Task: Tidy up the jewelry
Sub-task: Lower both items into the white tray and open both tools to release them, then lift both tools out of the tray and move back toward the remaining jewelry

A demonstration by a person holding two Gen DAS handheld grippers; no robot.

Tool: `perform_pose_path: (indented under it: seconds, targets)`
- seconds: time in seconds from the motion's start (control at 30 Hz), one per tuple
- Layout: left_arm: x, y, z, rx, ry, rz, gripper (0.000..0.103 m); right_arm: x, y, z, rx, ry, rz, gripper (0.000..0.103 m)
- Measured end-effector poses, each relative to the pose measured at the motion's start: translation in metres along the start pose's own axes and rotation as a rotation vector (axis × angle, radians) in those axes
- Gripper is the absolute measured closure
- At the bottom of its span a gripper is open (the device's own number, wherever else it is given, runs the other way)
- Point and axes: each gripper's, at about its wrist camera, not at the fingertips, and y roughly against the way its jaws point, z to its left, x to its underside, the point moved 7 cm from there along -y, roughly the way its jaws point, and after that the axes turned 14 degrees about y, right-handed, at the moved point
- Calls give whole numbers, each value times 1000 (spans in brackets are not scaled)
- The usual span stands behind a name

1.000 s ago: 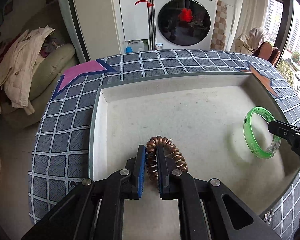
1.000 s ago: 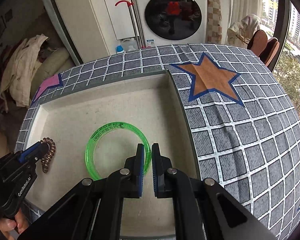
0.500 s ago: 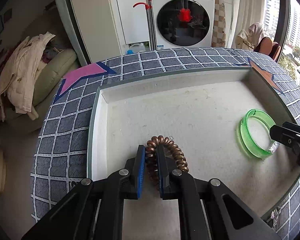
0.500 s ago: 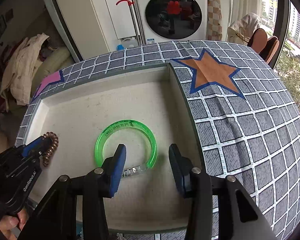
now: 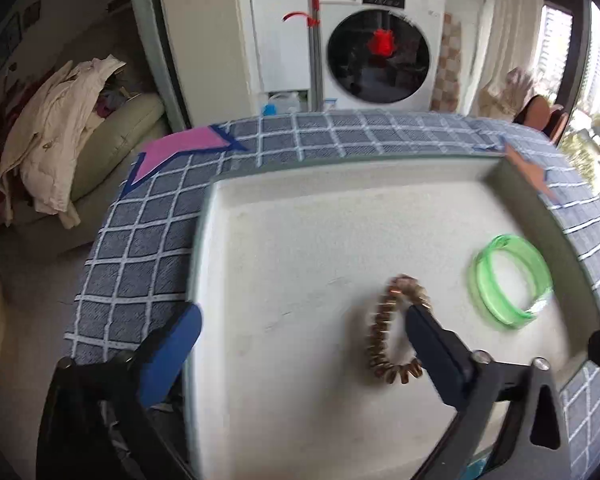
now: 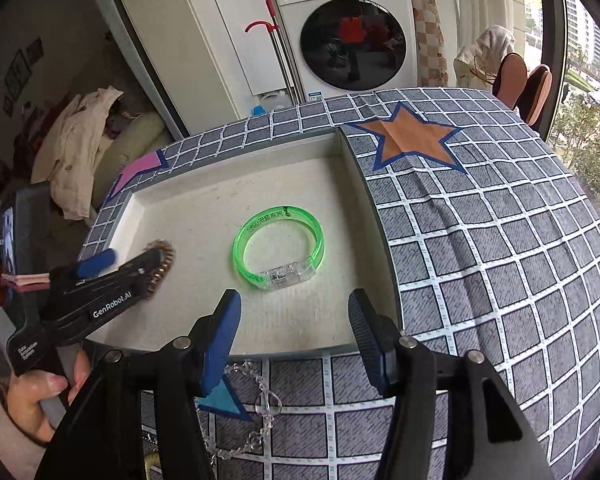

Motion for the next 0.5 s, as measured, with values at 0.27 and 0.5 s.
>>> perform_pose_path:
  seconds: [0.27,0.5]
  targets:
    - [1,25,-2,-19,-40,-47,0,17,16,9,-34,0,-11,22]
    - [29,64,20,20,-38,-44,0,42,30,18,-60,11,-29,15]
